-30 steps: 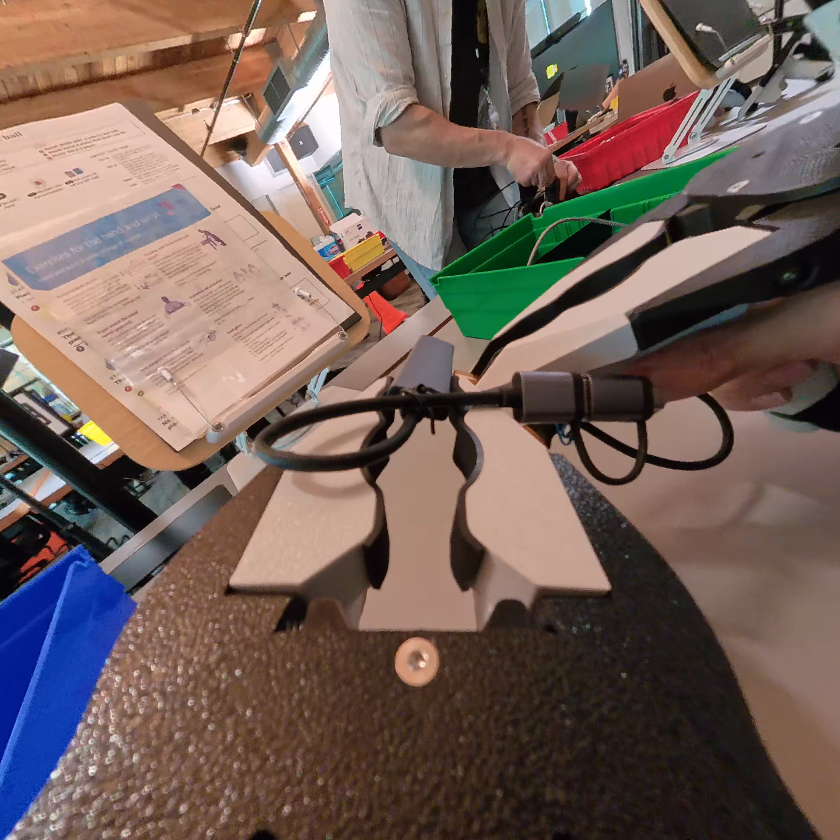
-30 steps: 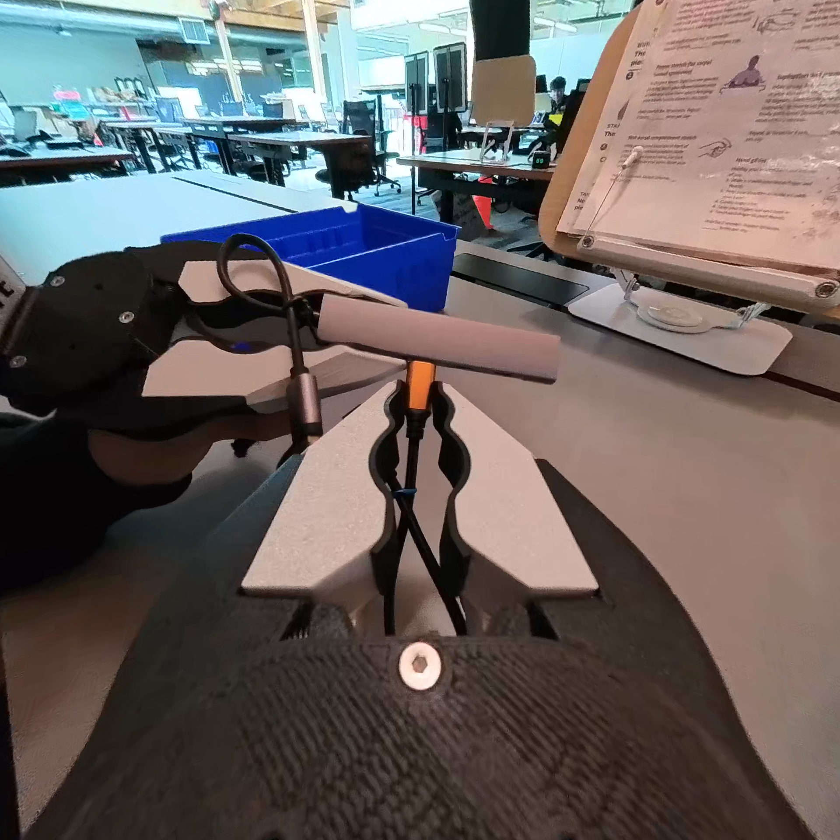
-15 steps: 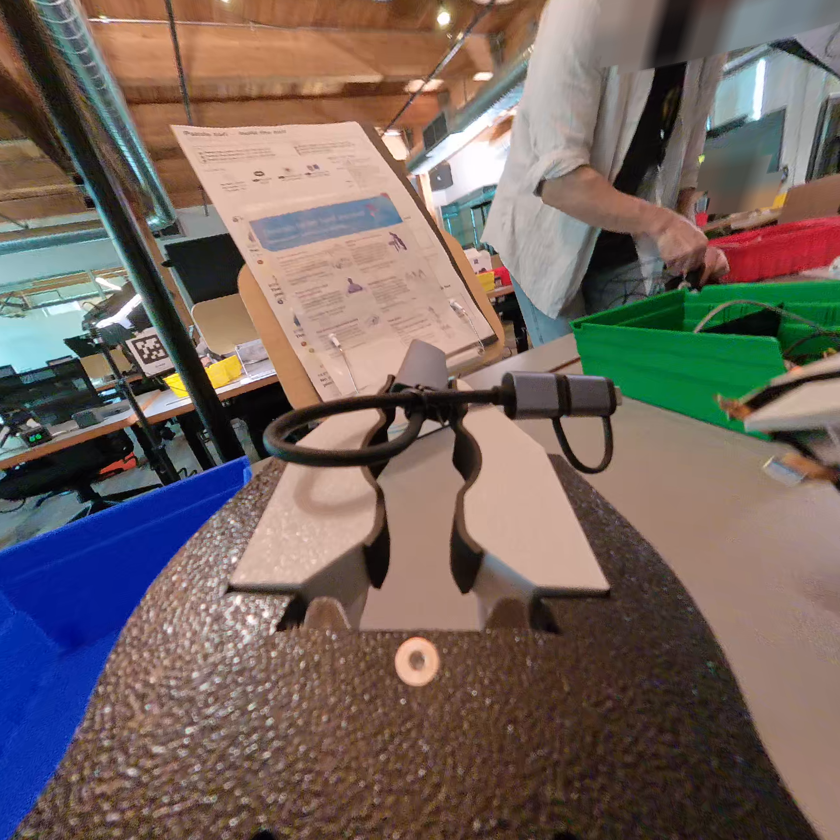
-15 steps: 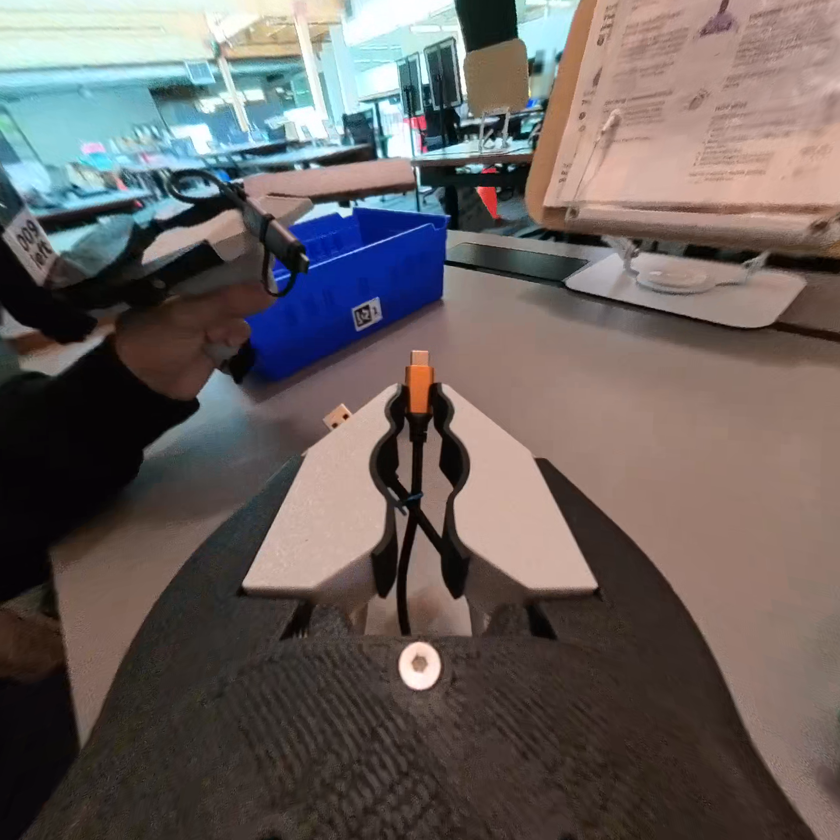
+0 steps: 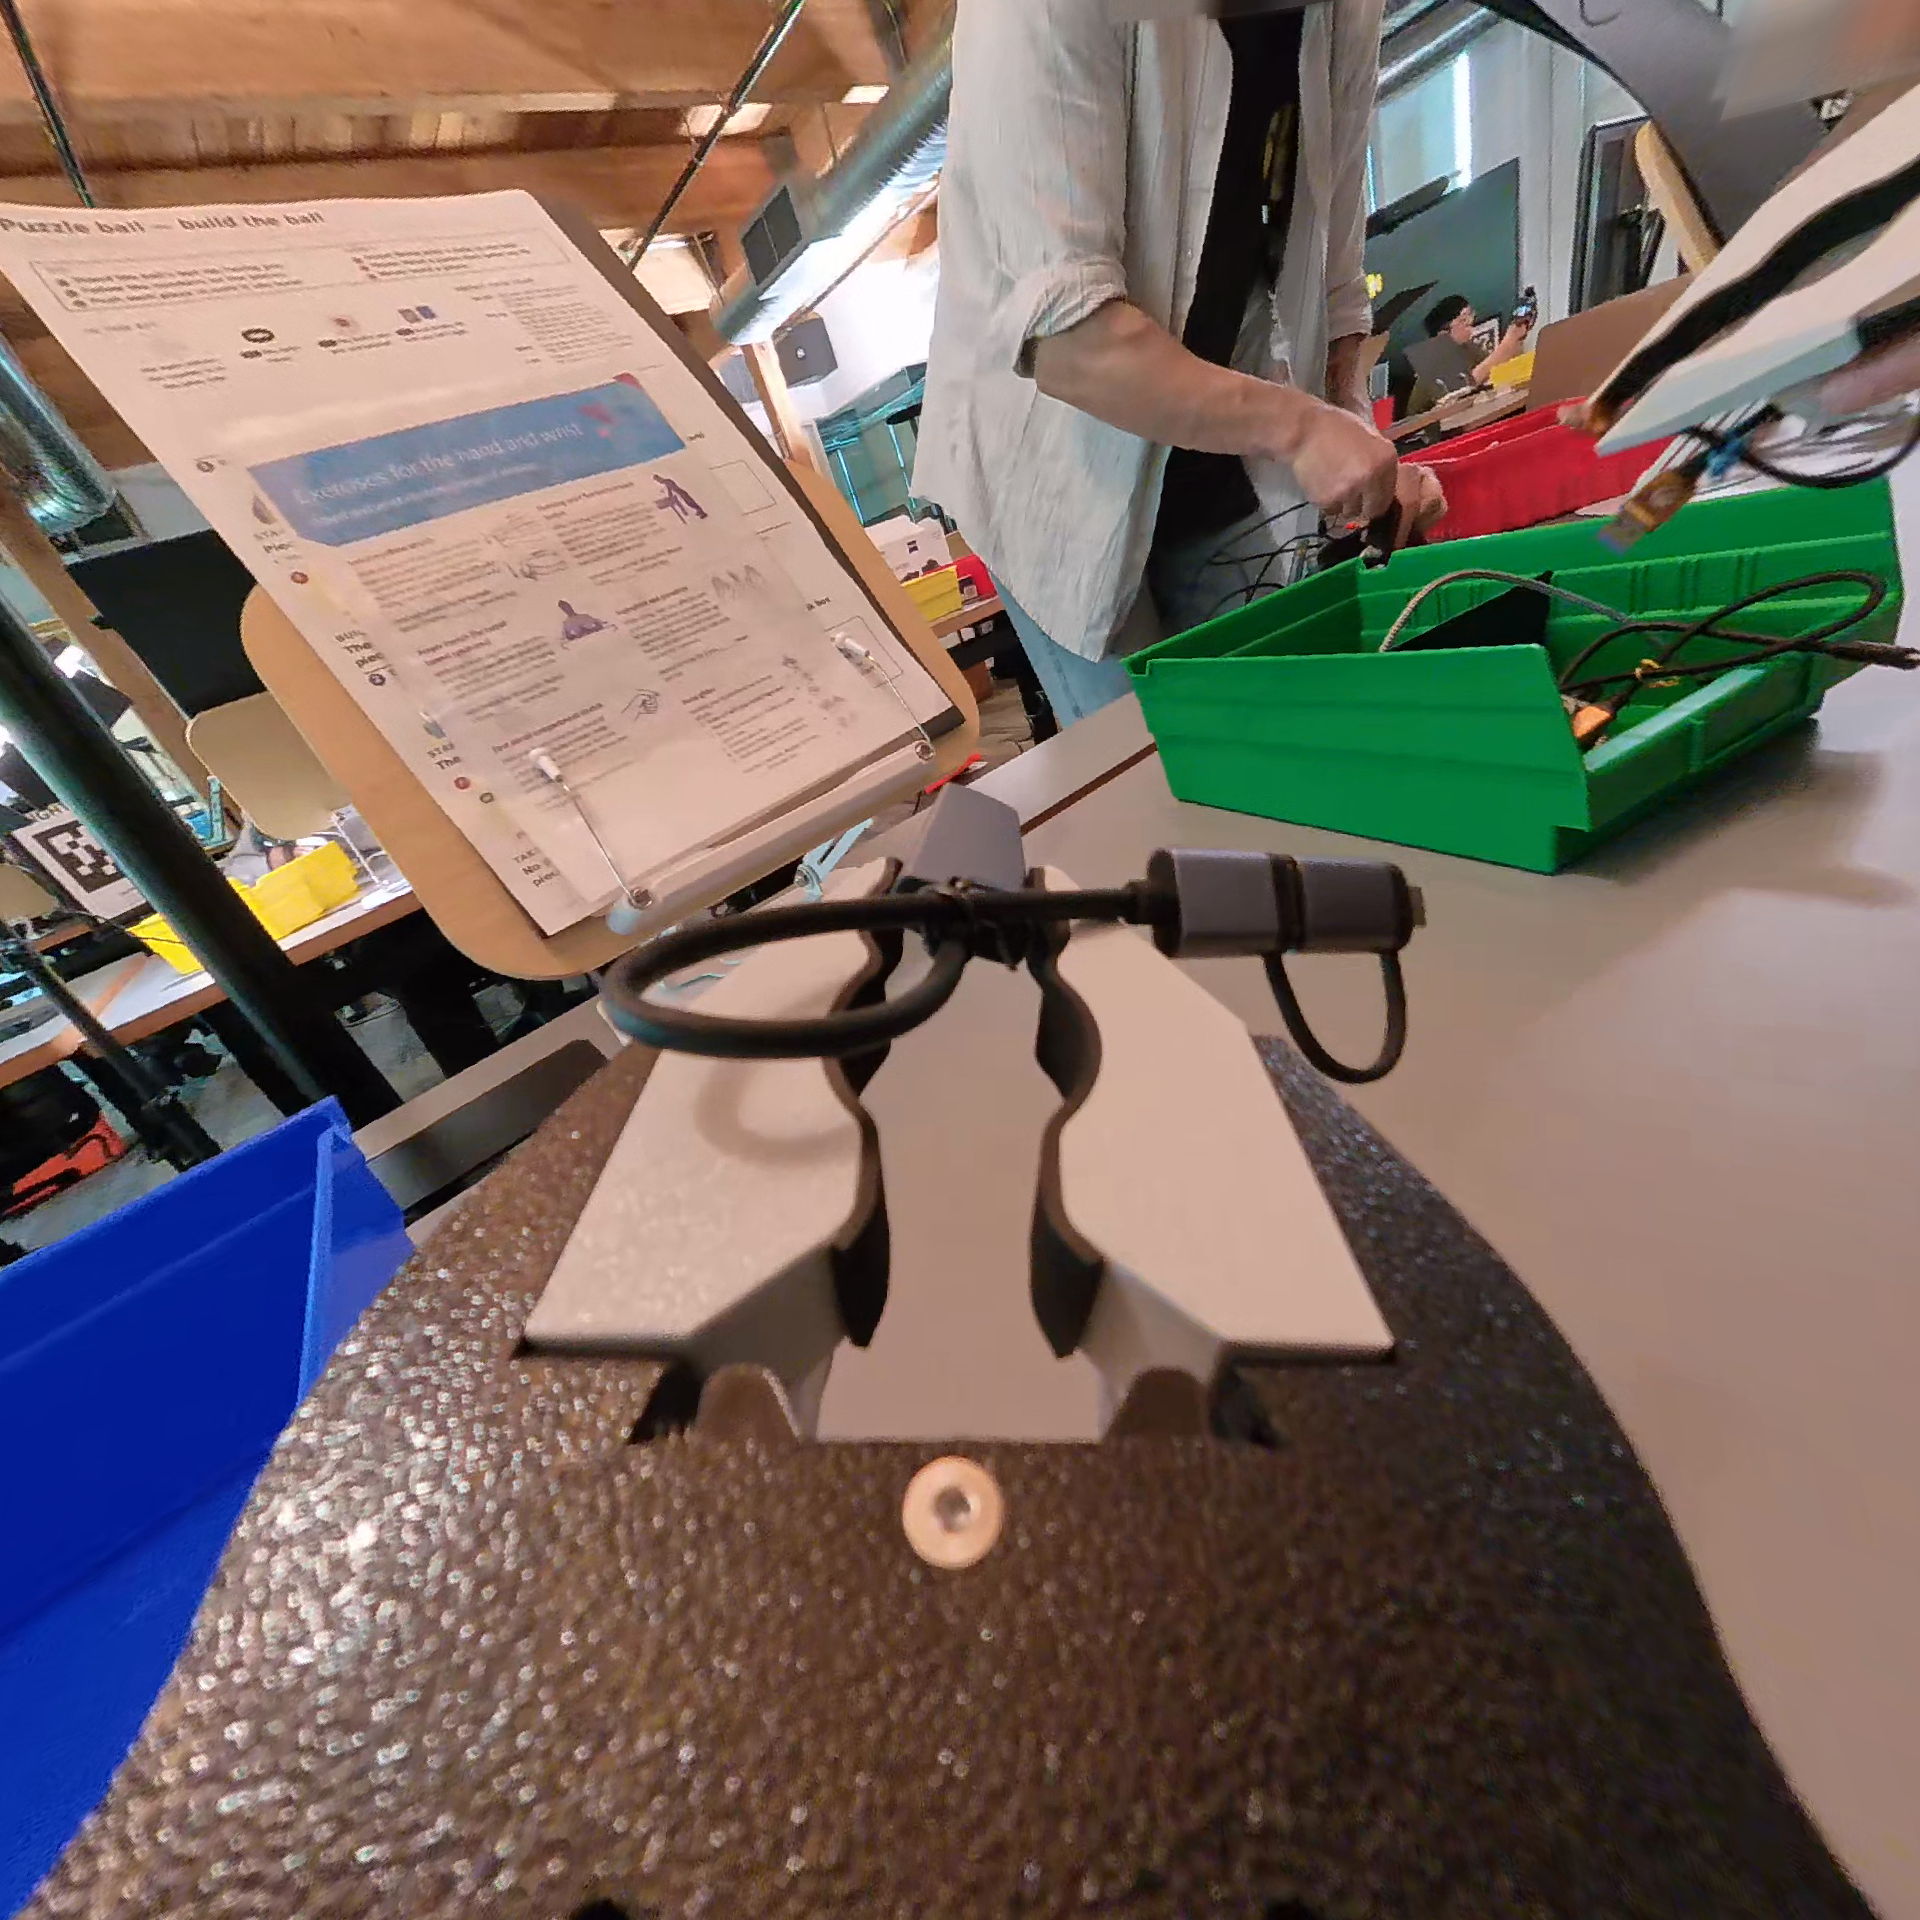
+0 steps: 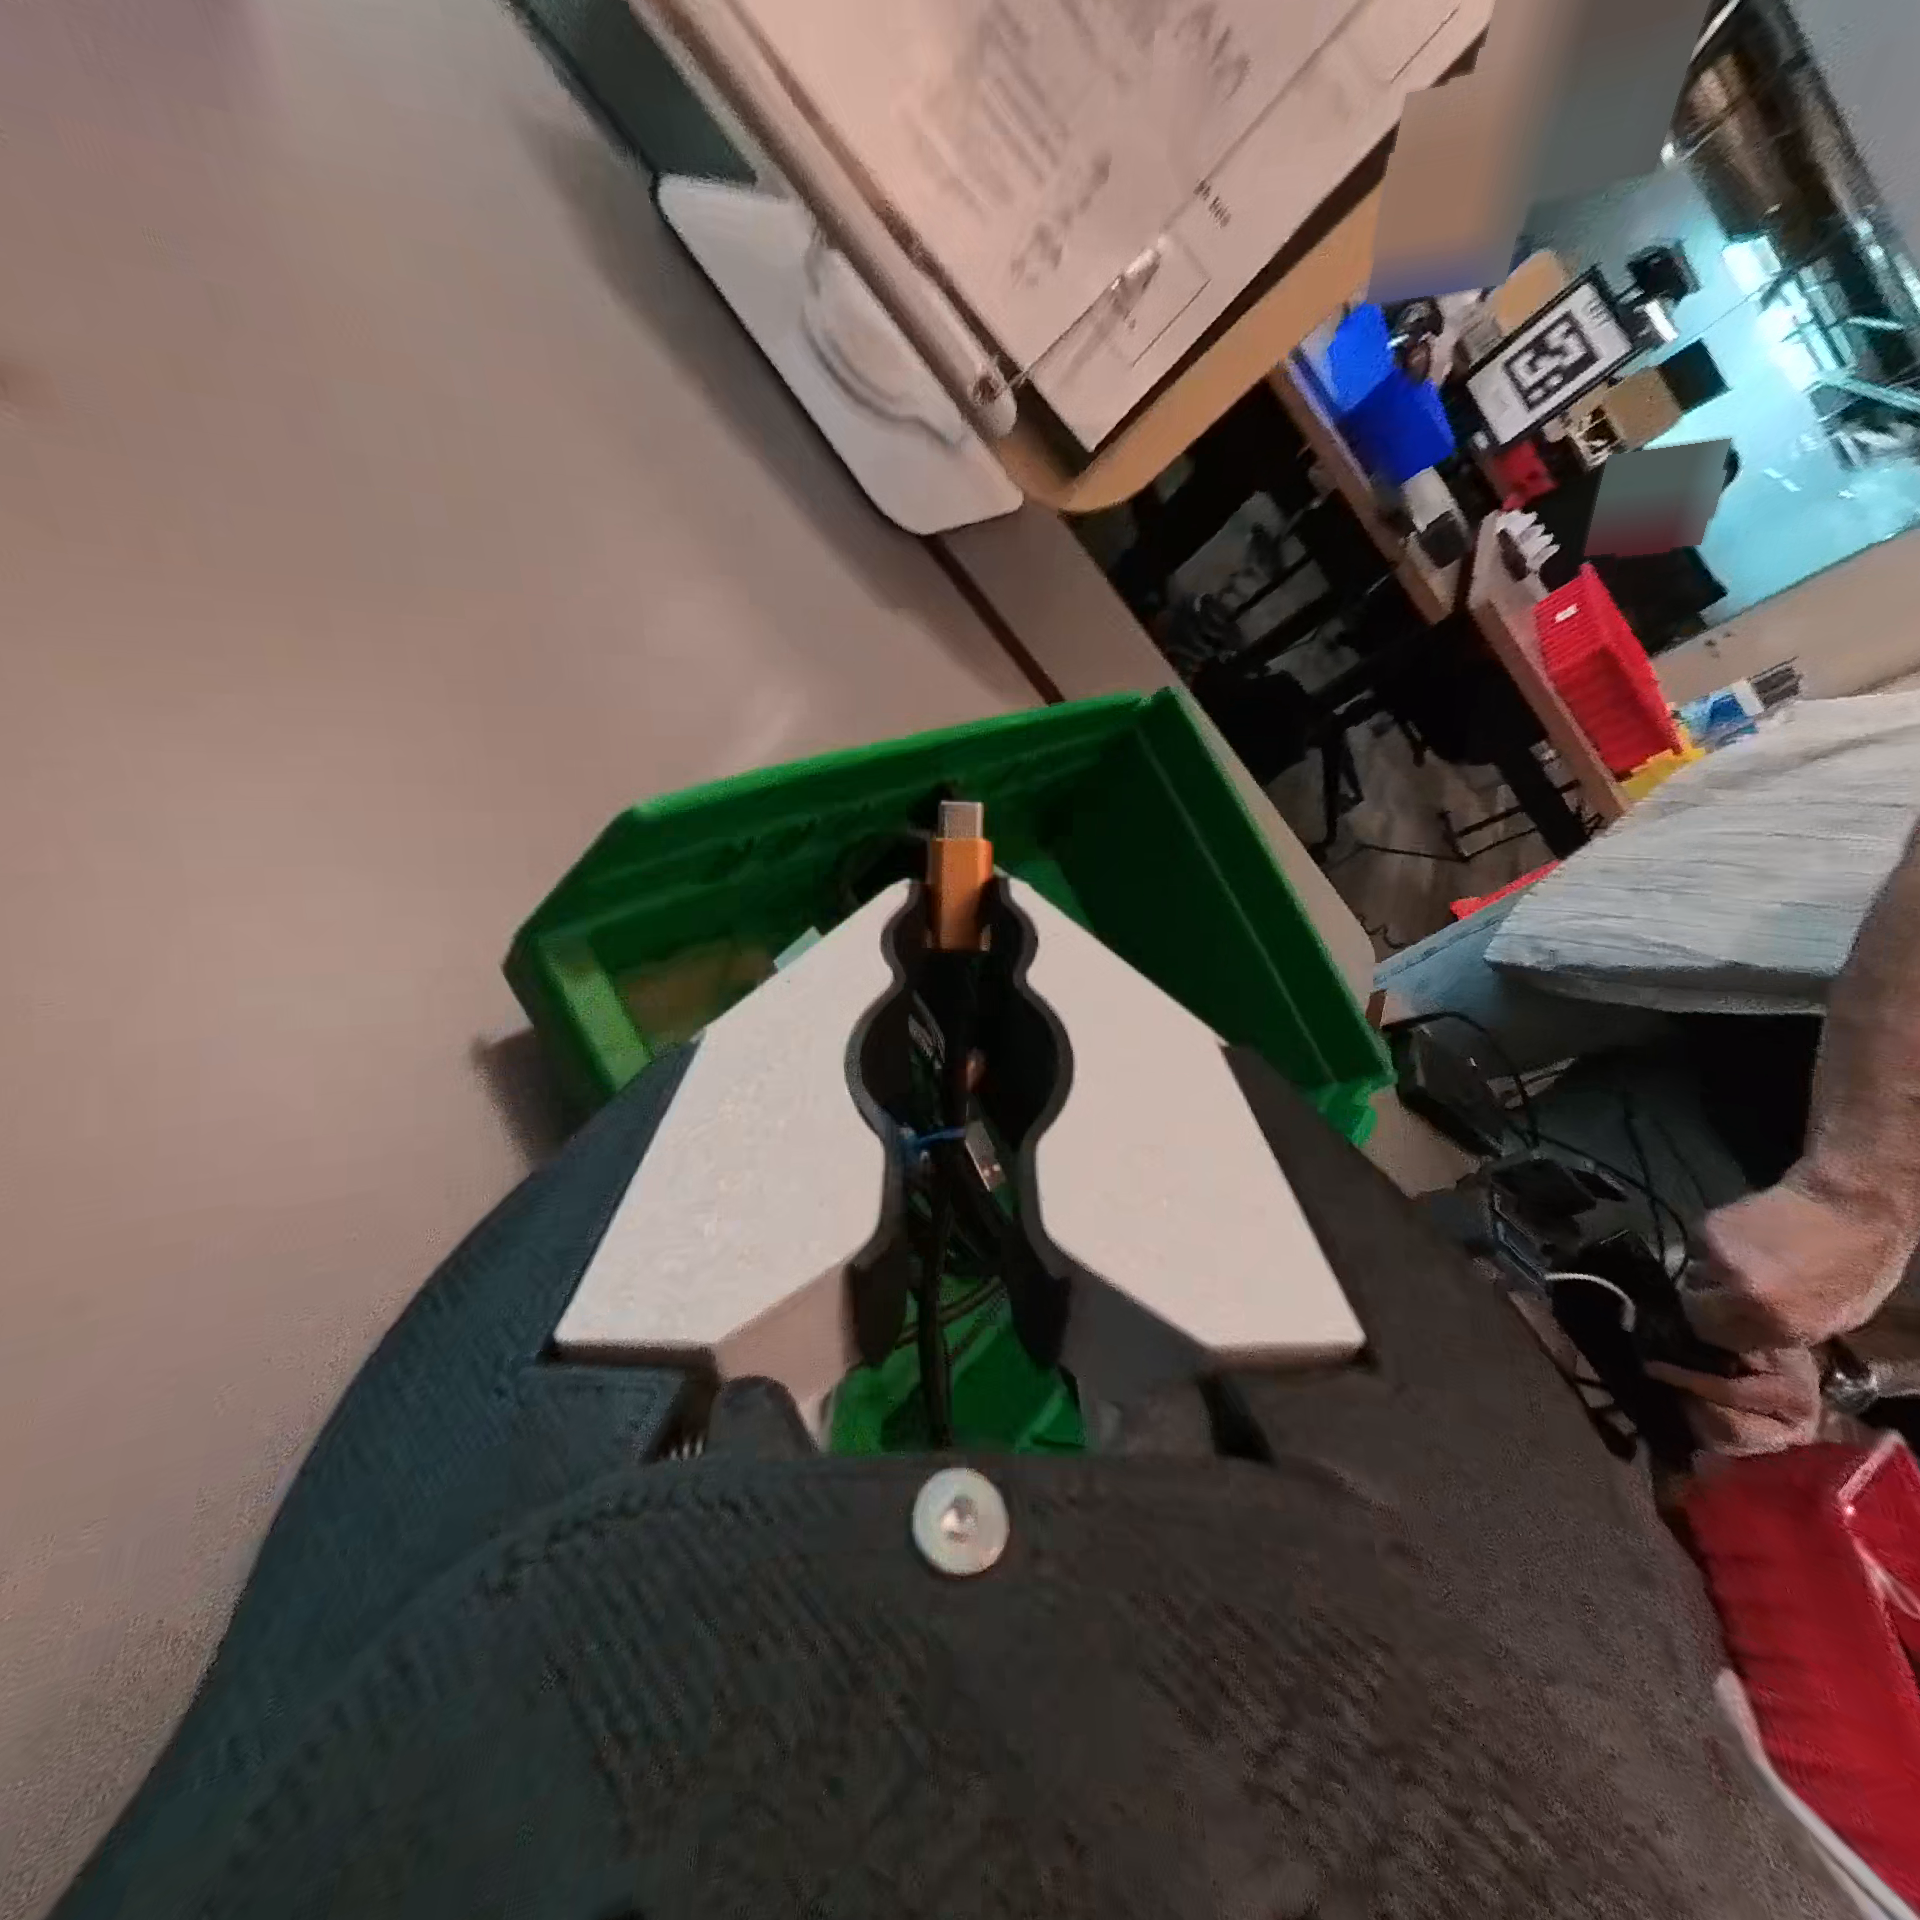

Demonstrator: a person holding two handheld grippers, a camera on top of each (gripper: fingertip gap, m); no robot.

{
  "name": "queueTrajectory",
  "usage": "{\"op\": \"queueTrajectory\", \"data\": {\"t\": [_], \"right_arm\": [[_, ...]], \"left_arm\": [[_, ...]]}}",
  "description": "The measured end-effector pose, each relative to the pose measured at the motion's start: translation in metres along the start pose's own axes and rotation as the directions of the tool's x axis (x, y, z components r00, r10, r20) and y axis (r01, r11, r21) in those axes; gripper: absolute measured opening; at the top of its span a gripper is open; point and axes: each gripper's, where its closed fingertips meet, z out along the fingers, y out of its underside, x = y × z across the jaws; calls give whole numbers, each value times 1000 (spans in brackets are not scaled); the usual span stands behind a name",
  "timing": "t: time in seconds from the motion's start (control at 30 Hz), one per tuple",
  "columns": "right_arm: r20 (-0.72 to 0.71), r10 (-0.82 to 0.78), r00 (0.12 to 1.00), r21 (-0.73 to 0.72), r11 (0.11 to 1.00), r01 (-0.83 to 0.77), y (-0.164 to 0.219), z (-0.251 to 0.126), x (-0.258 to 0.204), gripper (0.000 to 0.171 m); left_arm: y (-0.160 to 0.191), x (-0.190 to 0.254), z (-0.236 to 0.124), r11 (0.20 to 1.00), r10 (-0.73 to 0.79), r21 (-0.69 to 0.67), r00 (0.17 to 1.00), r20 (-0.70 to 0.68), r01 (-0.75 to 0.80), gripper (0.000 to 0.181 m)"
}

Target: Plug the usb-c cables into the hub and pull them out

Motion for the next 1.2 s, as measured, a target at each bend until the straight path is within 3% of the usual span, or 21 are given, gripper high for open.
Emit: {"op": "queueTrajectory", "data": {"t": [0.13, 0.27, 0.37, 0.43, 0.5, 0.6, 0.73, 0.9, 1.13, 1.2], "right_arm": [[118, -60, 991, -121, 990, 74, 31, 35, -10, 11], [116, 156, 981, -267, 956, -121, 56, 48, -3, 50], [129, 291, 948, -86, 956, -282, 21, 34, 5, 70], [301, 353, 886, 94, 913, -396, -23, 18, -20, 79], [518, 310, 798, 224, 850, -476, -69, -3, -66, 83], [699, 167, 695, 354, 764, -540, -119, -31, -137, 82], [718, 62, 693, 489, 663, -567, -158, -45, -193, 68], [725, 21, 688, 498, 674, -546, -173, -35, -225, 55], [684, -8, 729, 534, 686, -494, -177, -29, -228, 24], [670, -21, 742, 553, 680, -481, -177, -30, -227, 24]], "left_arm": [[4, 2, 1, 1000, -12, -14, 1000, -12, 12, 21], [9, 6, 3, 999, -24, -31, 999, -35, 23, 21], [9, 13, 3, 999, -50, -26, 995, -86, 48, 21], [6, 25, 3, 993, -116, -2, 976, -186, 117, 21], [-9, 49, -2, 968, -210, 46, 900, -382, 245, 21], [-40, 76, -23, 885, -294, 95, 706, -644, 456, 21], [-48, 88, -37, 842, -311, 56, 567, -763, 536, 21], [-48, 100, -42, 846, -310, 4, 498, -810, 533, 21], [-47, 105, -45, 842, -324, -36, 451, -831, 539, 21], [-47, 105, -45, 842, -328, -43, 447, -832, 538, 21]]}}
